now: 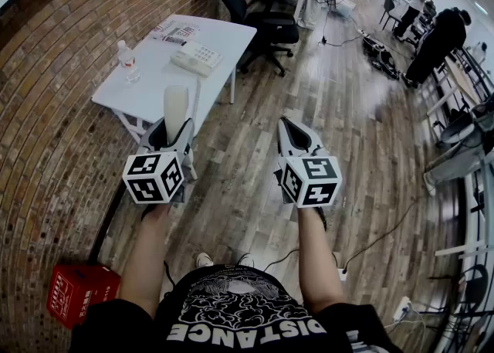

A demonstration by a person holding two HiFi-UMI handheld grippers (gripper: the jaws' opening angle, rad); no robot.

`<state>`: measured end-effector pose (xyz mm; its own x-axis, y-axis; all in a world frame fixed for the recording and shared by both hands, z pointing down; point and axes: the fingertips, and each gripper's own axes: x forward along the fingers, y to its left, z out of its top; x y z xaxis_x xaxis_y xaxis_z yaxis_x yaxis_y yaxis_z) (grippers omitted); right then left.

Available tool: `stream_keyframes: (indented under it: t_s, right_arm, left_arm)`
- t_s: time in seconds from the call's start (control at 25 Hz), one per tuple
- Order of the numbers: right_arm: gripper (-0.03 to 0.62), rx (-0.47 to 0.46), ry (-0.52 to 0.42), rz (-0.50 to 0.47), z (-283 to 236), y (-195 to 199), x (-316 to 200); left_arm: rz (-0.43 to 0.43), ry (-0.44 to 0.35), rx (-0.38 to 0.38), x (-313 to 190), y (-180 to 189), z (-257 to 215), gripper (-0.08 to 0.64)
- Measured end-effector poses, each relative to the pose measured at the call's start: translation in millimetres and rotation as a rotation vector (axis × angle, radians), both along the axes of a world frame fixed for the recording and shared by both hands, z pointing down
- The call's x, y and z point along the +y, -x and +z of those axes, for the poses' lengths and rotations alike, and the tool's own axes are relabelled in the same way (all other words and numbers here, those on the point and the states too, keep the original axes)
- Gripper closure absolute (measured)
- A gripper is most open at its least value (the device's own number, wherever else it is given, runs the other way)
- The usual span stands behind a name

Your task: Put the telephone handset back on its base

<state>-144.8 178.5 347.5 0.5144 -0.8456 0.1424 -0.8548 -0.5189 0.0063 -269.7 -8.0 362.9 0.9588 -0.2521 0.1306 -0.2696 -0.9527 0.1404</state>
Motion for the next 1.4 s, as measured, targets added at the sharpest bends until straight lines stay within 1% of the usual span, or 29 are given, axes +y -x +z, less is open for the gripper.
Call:
stream_keyframes:
  t_s: [0.16,0.32,0.68,0.84,1.0,1.12,1.4]
  right_arm:
    - [0.592,-0.018,-0.014,0.011,1,-10,11]
    - [0.592,-0.025,-0.013,0.003,6,-23,23]
    - [0.592,-0.034,-0.009,-0.033,14,-65,39]
    - [0.592,-0.036,-0.013,-0.039,16,-86,38]
    - [0.592,-0.032,-0.007,-0.047,21,-107,28]
    - [0.592,-0.031,-0.008,-0.051,23,-128,11]
    - [0.592,-0.025,0.010,-0.051,21,-189,-55]
  left_arm:
    - [0.005,0.000,-0.003,10,-10,0,0.341]
    - [0.002,0.002,-0.011,22,-26,4,0.341]
    - [-0.013,0.009,-0.023,41,-70,9,0.341]
    - [-0.018,0.007,-0.031,38,-89,12,0.341]
    - [-0.023,0.007,-0.034,29,-109,17,0.341]
    - [-0.027,0.003,-0.038,13,-129,20,0.341]
    - [-0.031,0.013,-0.035,-56,-191,20,0.341]
